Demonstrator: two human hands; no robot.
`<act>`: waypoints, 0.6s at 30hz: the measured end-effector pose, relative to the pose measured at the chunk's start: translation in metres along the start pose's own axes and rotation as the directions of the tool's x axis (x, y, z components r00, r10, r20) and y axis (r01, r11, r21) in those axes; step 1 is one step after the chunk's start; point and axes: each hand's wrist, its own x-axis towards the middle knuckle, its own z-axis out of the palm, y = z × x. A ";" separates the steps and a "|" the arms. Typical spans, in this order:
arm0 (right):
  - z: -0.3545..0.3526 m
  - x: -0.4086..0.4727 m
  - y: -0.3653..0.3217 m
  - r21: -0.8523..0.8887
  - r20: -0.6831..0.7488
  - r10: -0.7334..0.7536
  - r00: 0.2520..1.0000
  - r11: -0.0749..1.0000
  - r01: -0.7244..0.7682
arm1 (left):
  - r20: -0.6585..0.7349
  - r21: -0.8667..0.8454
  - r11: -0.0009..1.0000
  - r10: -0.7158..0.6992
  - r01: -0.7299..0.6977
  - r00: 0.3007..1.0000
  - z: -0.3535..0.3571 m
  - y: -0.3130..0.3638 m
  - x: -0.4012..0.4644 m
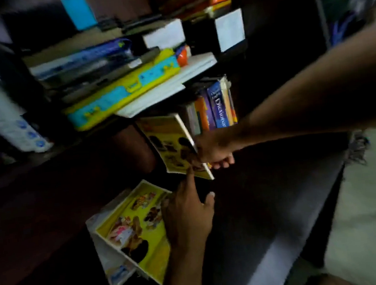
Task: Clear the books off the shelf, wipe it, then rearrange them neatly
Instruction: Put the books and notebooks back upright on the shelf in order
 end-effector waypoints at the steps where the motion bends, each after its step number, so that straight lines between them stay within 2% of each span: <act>1: -0.002 -0.004 -0.003 0.042 -0.032 -0.021 0.999 0.999 0.022 | -0.013 0.002 1.000 0.019 -0.019 1.000 0.001 0.001 0.000; 5: 0.014 -0.032 -0.007 0.324 -0.152 -0.043 0.987 0.942 0.091 | -0.005 0.027 0.999 0.019 -0.019 1.000 0.001 0.000 -0.003; 10: 0.045 -0.033 -0.007 0.627 -0.339 0.073 0.938 0.761 0.167 | -0.010 -0.010 0.999 0.044 -0.044 0.999 -0.006 0.001 -0.002; 15: 0.084 -0.033 0.002 0.660 -0.572 0.182 0.800 0.681 0.317 | 0.027 0.038 0.998 0.041 -0.042 0.999 -0.006 -0.001 -0.001; 18: 0.092 -0.026 0.009 0.573 -0.654 0.147 0.742 0.736 0.359 | 0.037 0.067 0.996 0.055 -0.058 0.998 -0.005 0.000 0.001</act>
